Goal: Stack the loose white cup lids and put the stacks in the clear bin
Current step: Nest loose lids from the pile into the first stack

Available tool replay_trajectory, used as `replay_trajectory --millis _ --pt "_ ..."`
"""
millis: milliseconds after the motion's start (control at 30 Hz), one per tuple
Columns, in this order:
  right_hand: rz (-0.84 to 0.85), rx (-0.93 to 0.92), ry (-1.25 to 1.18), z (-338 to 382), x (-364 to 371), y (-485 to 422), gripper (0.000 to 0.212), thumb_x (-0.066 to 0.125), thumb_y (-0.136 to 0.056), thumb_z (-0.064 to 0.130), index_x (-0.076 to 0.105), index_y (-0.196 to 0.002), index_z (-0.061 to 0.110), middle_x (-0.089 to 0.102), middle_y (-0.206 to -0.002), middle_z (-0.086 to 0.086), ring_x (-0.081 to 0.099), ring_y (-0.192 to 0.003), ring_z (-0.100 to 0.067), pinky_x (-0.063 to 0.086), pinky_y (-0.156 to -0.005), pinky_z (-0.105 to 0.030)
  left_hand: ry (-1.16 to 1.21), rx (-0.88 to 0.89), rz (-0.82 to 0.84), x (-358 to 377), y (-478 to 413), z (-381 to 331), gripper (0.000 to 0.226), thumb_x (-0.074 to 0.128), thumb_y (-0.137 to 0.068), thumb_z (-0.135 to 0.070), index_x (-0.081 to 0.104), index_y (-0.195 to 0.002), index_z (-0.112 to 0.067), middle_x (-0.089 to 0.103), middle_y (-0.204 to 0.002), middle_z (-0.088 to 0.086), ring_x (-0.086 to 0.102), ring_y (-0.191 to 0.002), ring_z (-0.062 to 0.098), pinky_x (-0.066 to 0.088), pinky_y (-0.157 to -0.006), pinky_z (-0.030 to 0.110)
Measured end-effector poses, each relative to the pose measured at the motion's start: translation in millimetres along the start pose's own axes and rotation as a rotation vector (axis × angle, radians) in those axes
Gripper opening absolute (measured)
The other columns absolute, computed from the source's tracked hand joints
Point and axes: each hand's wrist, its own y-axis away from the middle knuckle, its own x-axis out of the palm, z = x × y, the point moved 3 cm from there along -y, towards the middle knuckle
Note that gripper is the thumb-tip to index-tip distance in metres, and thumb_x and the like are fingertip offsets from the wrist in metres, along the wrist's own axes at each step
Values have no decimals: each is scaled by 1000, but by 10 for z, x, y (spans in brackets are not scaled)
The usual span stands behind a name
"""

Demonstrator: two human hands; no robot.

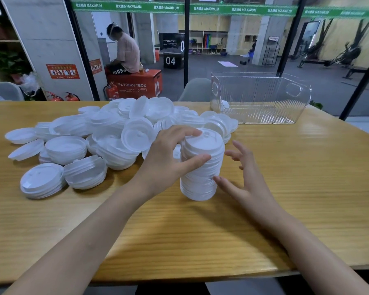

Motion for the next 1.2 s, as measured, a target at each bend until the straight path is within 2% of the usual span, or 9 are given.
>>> replay_trajectory --millis 167,300,433,733,867,933,1000,1067,1200 --pt "216 102 145 -39 116 -74 120 77 -52 67 11 -150 42 49 -126 25 41 -131 -7 34 -110 -37 17 36 16 -7 6 7 60 65 -74 -61 51 -128 -39 51 -129 -23 43 -124 -1 31 -100 8" --pt "270 94 268 18 172 -182 104 86 -61 47 24 -143 40 57 -116 16 45 -119 -7 35 -103 -37 17 39 44 -14 -13 57 62 66 -75 -60 51 -130 -37 51 -128 -25 43 -125 1 31 -101 9" --pt "309 79 313 56 314 -361 100 85 -64 50 27 -144 37 57 -114 18 44 -116 -9 30 -95 -34 13 32 26 -103 -66 182 58 65 -74 -59 55 -126 -35 54 -128 -21 45 -126 4 34 -102 15" --pt "322 67 304 31 659 -783 93 85 -66 49 31 -141 32 60 -119 13 42 -119 -15 28 -94 -35 -33 -8 -17 -328 -249 532 57 63 -74 -60 56 -124 -34 54 -128 -17 46 -125 3 37 -105 26" --pt "455 53 379 -37 498 -860 92 82 -63 57 35 -139 38 56 -118 20 42 -114 -10 31 -96 -35 -17 -8 -31 -294 -238 556 60 64 -73 -61 49 -128 -42 49 -131 -24 43 -127 3 34 -104 20" --pt "403 51 302 -76 308 -965 84 80 -59 59 47 -132 33 59 -111 16 50 -108 -7 37 -95 -34 -12 15 -60 -278 -221 559 61 65 -74 -59 44 -129 -46 47 -134 -23 41 -130 5 33 -105 19" --pt "205 43 165 -153 104 -1112 58 85 -69 38 58 -118 23 61 -102 8 54 -94 -1 41 -86 -21 0 25 -97 -275 -209 580 62 65 -75 -57 41 -131 -47 46 -138 -19 41 -133 9 33 -109 23" --pt "-1 55 187 -250 -49 -1258 40 80 -79 21 60 -113 20 60 -105 3 54 -94 -5 37 -79 -10 13 17 -115 -281 -200 611 63 64 -77 -56 40 -134 -45 45 -139 -19 41 -134 9 33 -110 26" --pt "-80 149 343 -471 -87 -1466 50 70 -89 24 49 -134 21 55 -128 -1 43 -121 -24 32 -92 -26 -8 40 -123 -300 -169 674 62 62 -82 -53 39 -138 -39 45 -141 -18 42 -135 11 36 -112 30"
